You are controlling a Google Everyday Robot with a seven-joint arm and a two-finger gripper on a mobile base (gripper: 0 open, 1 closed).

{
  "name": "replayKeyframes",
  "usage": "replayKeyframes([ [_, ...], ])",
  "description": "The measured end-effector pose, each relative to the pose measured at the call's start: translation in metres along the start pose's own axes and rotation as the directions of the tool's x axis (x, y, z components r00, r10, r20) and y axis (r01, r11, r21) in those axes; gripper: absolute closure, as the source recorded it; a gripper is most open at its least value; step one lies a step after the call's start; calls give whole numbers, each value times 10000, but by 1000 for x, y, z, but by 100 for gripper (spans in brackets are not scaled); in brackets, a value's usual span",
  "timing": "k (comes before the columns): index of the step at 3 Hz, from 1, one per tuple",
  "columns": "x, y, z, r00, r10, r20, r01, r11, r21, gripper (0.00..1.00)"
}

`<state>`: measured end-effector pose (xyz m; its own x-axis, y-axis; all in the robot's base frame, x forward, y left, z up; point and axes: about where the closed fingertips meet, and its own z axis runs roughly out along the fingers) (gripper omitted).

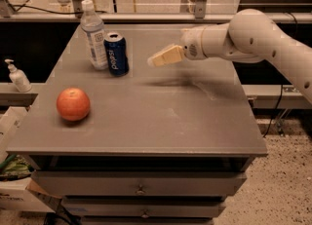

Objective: Move pepsi can near blue plastic bottle

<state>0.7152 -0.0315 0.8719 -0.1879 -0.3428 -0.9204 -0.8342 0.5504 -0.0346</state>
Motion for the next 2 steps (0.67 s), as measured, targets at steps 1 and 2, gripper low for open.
replayKeyframes([
  [1,-8,-34,-66,9979,68,651,-165,9886,1499,0],
  [2,-3,-43,-80,9975,143,685,-264,9837,1780,0],
])
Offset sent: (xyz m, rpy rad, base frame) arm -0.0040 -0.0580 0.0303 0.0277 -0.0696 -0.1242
